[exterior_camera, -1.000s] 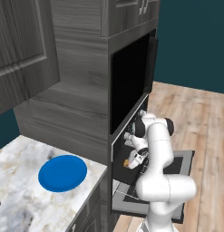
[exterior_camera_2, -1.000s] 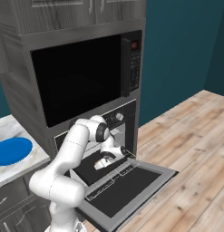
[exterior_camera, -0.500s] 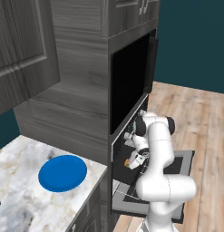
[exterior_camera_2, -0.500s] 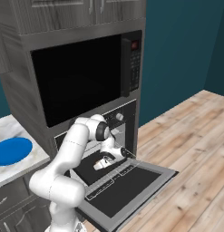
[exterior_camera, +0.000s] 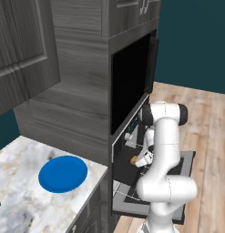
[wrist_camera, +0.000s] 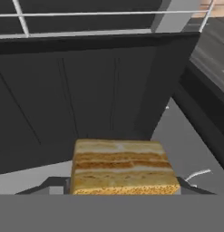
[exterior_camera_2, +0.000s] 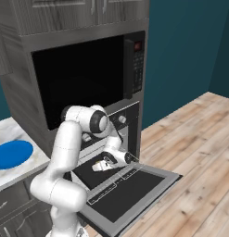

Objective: Take the baked cake out of the oven and place it on the plate for cooling. Then close the oven door.

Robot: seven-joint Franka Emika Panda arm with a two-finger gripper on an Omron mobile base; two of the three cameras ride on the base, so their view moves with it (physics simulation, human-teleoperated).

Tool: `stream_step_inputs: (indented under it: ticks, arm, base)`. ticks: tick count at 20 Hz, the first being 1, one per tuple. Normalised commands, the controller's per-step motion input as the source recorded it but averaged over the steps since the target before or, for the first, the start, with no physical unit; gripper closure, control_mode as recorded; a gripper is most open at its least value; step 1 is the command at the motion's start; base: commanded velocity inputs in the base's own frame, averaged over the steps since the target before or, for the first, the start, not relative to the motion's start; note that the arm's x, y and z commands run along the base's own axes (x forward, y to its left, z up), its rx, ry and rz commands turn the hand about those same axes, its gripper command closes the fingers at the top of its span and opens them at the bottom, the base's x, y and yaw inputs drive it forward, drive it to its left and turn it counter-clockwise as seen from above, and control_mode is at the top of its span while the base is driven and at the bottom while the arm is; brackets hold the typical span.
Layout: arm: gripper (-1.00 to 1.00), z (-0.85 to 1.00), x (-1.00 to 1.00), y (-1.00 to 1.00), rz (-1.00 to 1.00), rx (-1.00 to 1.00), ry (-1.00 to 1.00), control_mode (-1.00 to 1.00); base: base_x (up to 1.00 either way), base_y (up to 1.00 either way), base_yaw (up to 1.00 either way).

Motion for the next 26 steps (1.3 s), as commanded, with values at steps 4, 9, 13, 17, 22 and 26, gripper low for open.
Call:
stream_step_inputs:
  ticks: [4,9,13,17,22,26]
  arm:
    - [1.0,1.0,-0.73,-0.13,-0.12,0.03,0.03,-1.0]
    - [1.0,1.0,-0.49,-0.23,-0.07,0.0,0.03,-1.0]
    - [1.0,1.0,-0.43,-0.36,-0.01,0.0,0.04,-1.0]
    - [1.0,1.0,-0.52,-0.27,0.0,0.0,0.01,-1.0]
    - [1.0,1.0,-0.65,-0.11,0.0,-0.03,0.0,-1.0]
    - [1.0,1.0,-0.66,0.0,0.03,-0.07,0.0,-1.0]
  base:
    - [0.0,0.0,0.0]
    - [0.0,0.0,0.0]
    - [0.0,0.0,0.0]
    - [0.0,0.0,0.0]
    - [0.0,0.0,0.0]
    - [0.0,0.0,0.0]
